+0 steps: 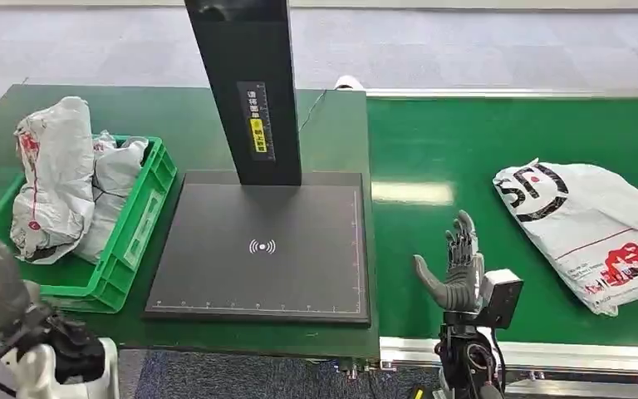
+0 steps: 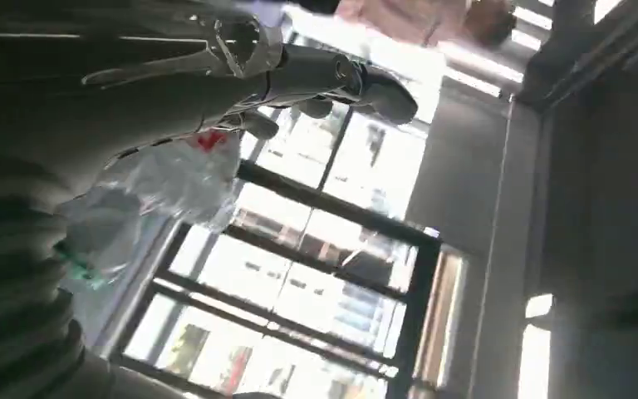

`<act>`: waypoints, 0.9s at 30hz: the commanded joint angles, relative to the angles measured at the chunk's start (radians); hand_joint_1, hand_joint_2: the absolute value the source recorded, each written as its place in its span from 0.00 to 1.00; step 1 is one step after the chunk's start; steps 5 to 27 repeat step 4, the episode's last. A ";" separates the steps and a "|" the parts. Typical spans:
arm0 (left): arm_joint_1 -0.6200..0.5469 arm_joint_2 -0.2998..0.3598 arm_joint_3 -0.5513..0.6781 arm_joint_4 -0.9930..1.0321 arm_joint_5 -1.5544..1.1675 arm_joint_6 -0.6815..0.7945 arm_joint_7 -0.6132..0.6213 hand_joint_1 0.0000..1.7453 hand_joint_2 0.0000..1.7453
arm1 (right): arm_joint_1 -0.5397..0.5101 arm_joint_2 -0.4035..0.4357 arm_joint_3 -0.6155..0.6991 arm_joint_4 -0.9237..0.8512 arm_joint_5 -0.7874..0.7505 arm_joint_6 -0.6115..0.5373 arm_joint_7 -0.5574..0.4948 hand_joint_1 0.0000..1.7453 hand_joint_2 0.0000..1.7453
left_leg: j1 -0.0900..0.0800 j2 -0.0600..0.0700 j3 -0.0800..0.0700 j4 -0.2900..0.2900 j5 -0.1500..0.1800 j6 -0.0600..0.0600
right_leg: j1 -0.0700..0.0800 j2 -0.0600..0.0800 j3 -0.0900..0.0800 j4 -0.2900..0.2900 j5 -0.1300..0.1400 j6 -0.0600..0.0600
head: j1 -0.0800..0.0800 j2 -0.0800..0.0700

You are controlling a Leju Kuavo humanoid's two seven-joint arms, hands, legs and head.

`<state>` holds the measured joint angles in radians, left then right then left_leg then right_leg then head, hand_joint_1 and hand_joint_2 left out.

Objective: Moved the parcel from conveyor to table for the left to box.

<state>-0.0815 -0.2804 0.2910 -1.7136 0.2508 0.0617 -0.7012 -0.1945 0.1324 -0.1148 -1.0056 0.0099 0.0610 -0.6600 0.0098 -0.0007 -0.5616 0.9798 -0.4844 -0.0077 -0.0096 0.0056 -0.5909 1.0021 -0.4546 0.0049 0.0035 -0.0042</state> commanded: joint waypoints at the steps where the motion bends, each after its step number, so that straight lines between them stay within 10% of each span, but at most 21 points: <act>1: 0.039 0.011 -0.227 0.344 -0.191 -0.075 0.003 0.00 1.00 | -0.054 -0.006 -0.009 0.112 -0.002 0.002 0.002 0.00 1.00 | -0.001 -0.001 0.004 -0.003 0.001 0.000 | -0.001 -0.002 0.004 -0.002 0.001 0.000 | 0.000 0.000; 27: 0.055 0.016 -0.236 0.414 -0.205 -0.230 0.003 0.00 1.00 | -0.057 -0.010 -0.002 0.144 0.000 0.021 -0.010 0.00 1.00 | -0.001 0.000 0.006 -0.004 0.002 0.001 | -0.001 0.000 0.006 -0.003 0.001 0.000 | 0.000 0.000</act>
